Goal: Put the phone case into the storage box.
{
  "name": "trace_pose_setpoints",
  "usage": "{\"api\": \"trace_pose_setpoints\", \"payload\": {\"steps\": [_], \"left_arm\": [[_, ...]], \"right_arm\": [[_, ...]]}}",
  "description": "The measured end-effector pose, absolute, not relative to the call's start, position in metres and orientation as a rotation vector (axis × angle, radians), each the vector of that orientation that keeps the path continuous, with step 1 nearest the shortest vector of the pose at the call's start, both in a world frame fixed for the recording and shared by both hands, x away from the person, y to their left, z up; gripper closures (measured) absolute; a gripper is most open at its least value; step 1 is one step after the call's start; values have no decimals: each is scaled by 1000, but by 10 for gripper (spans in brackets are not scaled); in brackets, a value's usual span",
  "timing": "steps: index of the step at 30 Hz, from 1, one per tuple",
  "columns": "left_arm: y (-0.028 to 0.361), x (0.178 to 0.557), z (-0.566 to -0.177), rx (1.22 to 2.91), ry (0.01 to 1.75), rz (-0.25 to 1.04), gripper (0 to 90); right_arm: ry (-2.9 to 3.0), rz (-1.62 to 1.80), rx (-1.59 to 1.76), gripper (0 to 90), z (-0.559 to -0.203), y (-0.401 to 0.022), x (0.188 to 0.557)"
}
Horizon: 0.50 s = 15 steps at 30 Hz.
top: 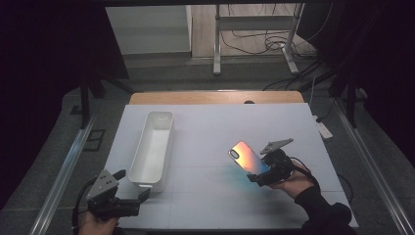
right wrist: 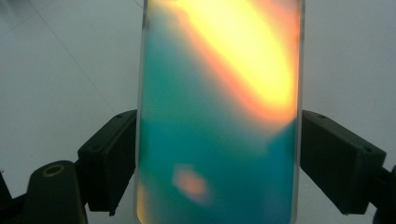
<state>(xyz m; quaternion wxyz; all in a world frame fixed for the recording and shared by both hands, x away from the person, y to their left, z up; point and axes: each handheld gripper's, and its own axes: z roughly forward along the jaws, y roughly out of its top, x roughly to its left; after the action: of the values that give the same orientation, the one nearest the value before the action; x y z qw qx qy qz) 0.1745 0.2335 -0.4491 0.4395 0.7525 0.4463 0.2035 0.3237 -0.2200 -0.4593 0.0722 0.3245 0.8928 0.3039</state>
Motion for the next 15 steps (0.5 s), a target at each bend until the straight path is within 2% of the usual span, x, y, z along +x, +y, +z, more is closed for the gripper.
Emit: {"api": "trace_pose_setpoints", "payload": {"steps": [15], "left_arm": [[221,196,-438,1840,1029,464,1]], "right_arm": [[2677,1018,937,171,-448,-220,320]]}}
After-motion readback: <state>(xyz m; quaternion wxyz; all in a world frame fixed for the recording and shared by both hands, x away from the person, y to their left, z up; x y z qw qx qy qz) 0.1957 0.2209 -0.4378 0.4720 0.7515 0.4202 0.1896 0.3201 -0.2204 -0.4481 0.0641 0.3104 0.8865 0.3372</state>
